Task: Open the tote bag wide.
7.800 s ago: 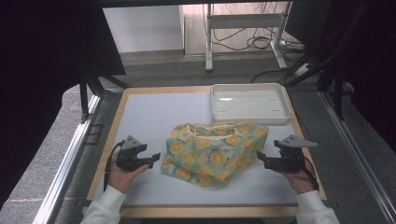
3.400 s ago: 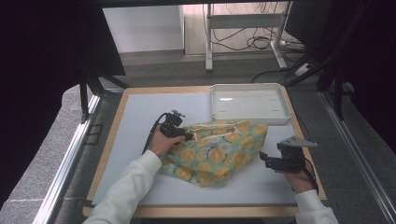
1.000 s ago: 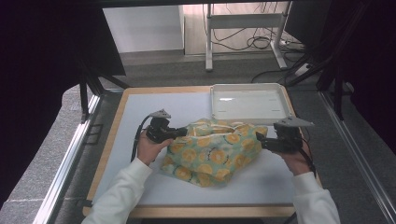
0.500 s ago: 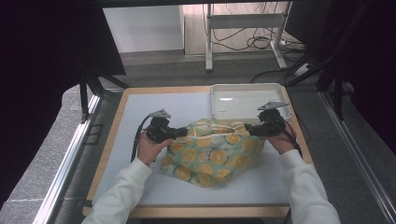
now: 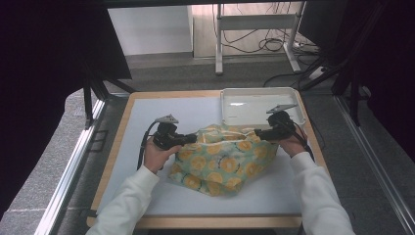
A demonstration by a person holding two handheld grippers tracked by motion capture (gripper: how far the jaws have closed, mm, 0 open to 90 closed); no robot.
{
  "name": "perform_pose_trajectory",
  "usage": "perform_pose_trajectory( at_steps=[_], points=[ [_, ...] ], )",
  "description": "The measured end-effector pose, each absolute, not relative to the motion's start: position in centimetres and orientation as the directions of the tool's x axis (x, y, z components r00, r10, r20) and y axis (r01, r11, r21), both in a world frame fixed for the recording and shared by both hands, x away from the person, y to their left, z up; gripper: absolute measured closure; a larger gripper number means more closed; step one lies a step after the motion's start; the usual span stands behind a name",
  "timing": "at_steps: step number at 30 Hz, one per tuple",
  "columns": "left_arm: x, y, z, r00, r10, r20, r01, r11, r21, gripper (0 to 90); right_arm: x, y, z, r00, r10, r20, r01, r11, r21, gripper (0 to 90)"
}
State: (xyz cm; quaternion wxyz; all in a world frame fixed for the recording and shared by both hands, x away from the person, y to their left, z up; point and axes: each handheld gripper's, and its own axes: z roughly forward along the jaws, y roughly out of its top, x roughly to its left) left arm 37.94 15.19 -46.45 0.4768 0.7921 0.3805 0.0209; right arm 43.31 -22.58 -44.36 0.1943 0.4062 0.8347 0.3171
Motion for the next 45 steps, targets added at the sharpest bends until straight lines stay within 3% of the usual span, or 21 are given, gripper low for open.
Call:
perform_pose_trajectory(
  at_steps=[8, 14, 15, 16, 17, 18, 19, 27, 34, 45],
  points=[
    [38.0, 15.2, -46.6, 0.705, 0.626, -0.332, 0.587, -0.253, 0.769, 89.2, 44.1, -22.5, -45.4, -0.597, 0.799, -0.064, 0.583, 0.488, 0.650, 32.0],
    [38.0, 15.1, -46.7, 0.707, 0.624, -0.333, 0.587, -0.255, 0.768, 89.2, 44.8, -22.3, -46.3, -0.616, 0.786, -0.054, 0.606, 0.517, 0.604, 38.3],
    [38.0, 15.1, -46.7, 0.706, 0.625, -0.335, 0.588, -0.253, 0.768, 89.2, 45.0, -22.2, -46.7, -0.621, 0.782, -0.050, 0.616, 0.526, 0.586, 44.2],
    [38.0, 15.1, -46.7, 0.706, 0.625, -0.335, 0.588, -0.253, 0.768, 89.2, 45.0, -22.2, -46.7, -0.621, 0.782, -0.050, 0.616, 0.526, 0.586, 44.2],
    [38.0, 15.2, -46.7, 0.704, 0.626, -0.336, 0.589, -0.252, 0.768, 89.2, 45.2, -22.2, -47.0, -0.626, 0.778, -0.050, 0.623, 0.538, 0.567, 51.4],
    [38.0, 15.2, -46.7, 0.704, 0.626, -0.336, 0.589, -0.252, 0.768, 89.2, 45.2, -22.2, -47.0, -0.626, 0.778, -0.050, 0.623, 0.538, 0.567, 51.4],
    [38.1, 15.2, -46.7, 0.704, 0.625, -0.337, 0.590, -0.251, 0.767, 89.2, 45.3, -22.2, -47.2, -0.631, 0.774, -0.051, 0.627, 0.548, 0.554, 58.4],
    [38.1, 15.3, -46.7, 0.703, 0.627, -0.336, 0.590, -0.249, 0.768, 89.1, 45.5, -22.3, -47.6, -0.640, 0.766, -0.061, 0.635, 0.571, 0.520, 78.2],
    [38.1, 15.3, -46.8, 0.703, 0.627, -0.336, 0.591, -0.252, 0.766, 89.1, 45.4, -22.4, -47.4, -0.634, 0.770, -0.070, 0.620, 0.560, 0.550, 86.6],
    [38.0, 15.4, -46.8, 0.700, 0.632, -0.332, 0.590, -0.250, 0.767, 89.1, 43.6, -23.4, -46.2, -0.635, 0.772, -0.033, 0.569, 0.496, 0.656, 88.4]
  ],
)
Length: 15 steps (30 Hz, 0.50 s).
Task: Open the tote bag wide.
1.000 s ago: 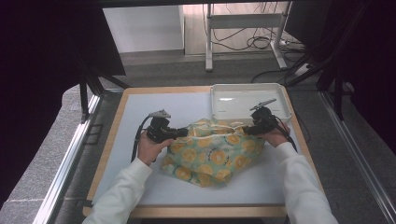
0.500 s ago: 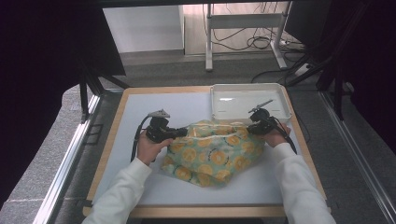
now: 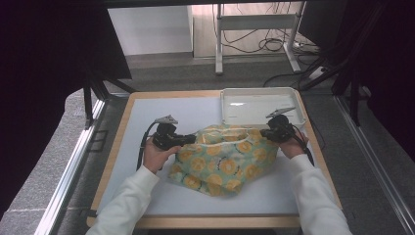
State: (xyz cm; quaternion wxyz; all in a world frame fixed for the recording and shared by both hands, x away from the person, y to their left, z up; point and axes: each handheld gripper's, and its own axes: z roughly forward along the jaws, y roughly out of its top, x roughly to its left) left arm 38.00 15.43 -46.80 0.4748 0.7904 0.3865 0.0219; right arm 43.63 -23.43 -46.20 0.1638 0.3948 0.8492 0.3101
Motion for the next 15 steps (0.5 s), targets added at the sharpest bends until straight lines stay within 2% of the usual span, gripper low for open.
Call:
perform_pose_trajectory(
  at_steps=[15],
  points=[
    [37.7, 15.7, -46.9, 0.700, 0.631, -0.335, 0.590, -0.245, 0.769, 89.1, 40.1, -24.0, -44.0, -0.671, 0.741, -0.018, 0.453, 0.429, 0.782, 88.6]
  ],
)
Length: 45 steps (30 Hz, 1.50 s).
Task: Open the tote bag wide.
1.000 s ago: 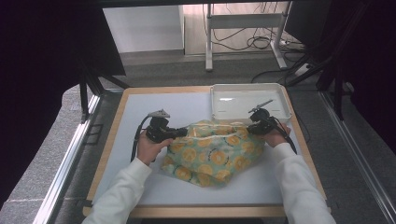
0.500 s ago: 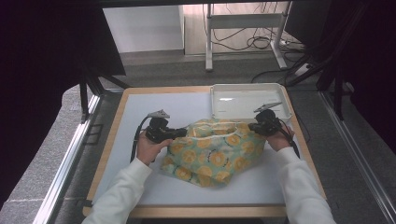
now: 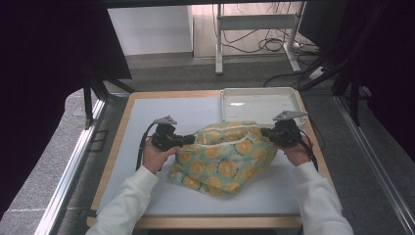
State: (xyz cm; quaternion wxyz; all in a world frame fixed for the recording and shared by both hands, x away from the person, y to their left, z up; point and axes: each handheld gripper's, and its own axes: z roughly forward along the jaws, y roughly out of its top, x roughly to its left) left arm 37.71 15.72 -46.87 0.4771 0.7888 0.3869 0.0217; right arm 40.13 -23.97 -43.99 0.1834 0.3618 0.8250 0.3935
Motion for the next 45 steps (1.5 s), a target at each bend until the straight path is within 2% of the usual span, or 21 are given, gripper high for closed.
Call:
perform_pose_trajectory(
  at_steps=[20, 30, 45],
  points=[
    [36.6, 16.3, -46.4, 0.705, 0.629, -0.327, 0.575, -0.236, 0.784, 89.1, 37.0, -24.8, -43.0, -0.692, 0.722, -0.016, 0.391, 0.393, 0.832, 88.7],
    [36.0, 16.5, -46.5, 0.714, 0.617, -0.331, 0.572, -0.241, 0.784, 89.1, 36.4, -24.9, -43.9, -0.695, 0.719, -0.018, 0.408, 0.415, 0.813, 88.6],
    [33.1, 15.9, -46.4, 0.765, 0.560, -0.319, 0.538, -0.283, 0.794, 89.0, 32.7, -26.3, -44.4, -0.698, 0.716, -0.006, 0.418, 0.414, 0.809, 88.5]
  ],
)
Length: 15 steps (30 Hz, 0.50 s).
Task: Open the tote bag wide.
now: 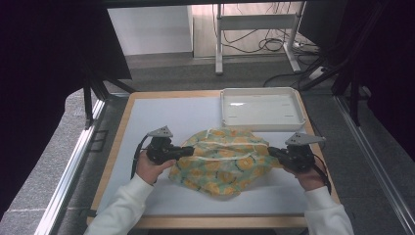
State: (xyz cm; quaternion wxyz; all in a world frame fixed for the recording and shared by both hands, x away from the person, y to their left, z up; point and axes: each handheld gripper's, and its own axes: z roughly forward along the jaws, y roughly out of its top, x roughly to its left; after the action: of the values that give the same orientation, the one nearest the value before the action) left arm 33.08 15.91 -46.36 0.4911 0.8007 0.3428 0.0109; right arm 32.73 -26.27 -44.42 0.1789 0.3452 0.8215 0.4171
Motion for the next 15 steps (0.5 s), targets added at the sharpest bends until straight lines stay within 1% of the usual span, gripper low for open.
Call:
perform_pose_trajectory(
  at_steps=[7, 15],
  points=[
    [32.3, 16.1, -47.3, 0.763, 0.553, -0.335, 0.552, -0.290, 0.782, 89.0, 31.2, -26.3, -45.6, -0.715, 0.699, 0.011, 0.431, 0.429, 0.794, 88.5],
    [31.6, 16.4, -48.2, 0.764, 0.549, -0.339, 0.562, -0.309, 0.767, 89.1, 30.4, -25.9, -46.7, -0.731, 0.682, 0.011, 0.436, 0.454, 0.777, 88.5]
  ],
)
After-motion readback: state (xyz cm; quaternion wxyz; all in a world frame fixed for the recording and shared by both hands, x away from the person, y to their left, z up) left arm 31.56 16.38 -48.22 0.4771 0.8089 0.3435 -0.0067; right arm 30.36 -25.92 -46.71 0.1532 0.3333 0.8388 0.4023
